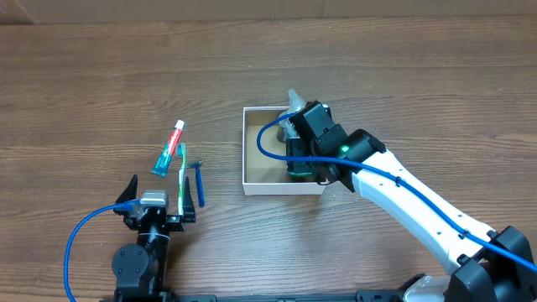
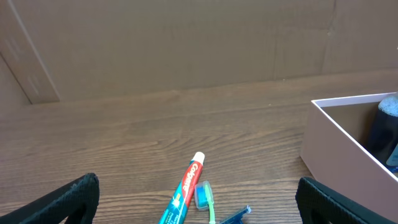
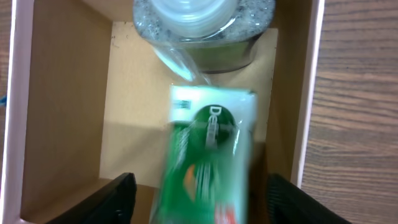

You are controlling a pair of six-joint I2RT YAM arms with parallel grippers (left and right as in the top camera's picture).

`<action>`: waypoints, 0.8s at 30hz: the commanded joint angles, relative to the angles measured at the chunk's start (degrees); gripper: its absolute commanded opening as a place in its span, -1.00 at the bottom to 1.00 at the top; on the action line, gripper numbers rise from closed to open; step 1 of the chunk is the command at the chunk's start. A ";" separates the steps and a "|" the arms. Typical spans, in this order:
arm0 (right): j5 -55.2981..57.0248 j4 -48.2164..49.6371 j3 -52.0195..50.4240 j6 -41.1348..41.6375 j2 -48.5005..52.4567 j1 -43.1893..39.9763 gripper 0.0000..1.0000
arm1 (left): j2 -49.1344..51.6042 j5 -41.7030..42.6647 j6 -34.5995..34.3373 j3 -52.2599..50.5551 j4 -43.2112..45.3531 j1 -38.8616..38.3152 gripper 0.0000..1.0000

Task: Pack container
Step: 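Place the Dettol soap bar in the box and withdraw right gripper, then reach the left gripper to the green toothbrush and grasp it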

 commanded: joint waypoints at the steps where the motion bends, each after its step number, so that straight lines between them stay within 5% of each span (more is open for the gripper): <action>1: 0.57 -0.26 0.24 -0.39 -1.05 0.22 0.54 | -0.44 -0.31 1.09 -0.20 -0.07 0.09 1.00; 10: 5.77 -11.47 4.39 0.76 -10.82 -7.76 0.68 | -0.44 -0.31 1.09 -0.20 -0.07 0.09 1.00; 13: 5.79 -15.87 4.39 0.70 -15.45 -17.68 1.00 | -0.44 -0.31 1.09 -0.20 -0.07 0.09 1.00; 19: 5.75 -21.35 4.39 -0.35 -16.81 -32.83 1.00 | -0.44 -0.31 1.09 -0.20 -0.07 0.09 1.00; 24: 5.75 -21.66 4.39 -0.33 -16.81 -35.63 0.99 | -0.44 -0.31 1.09 -0.20 -0.07 0.09 1.00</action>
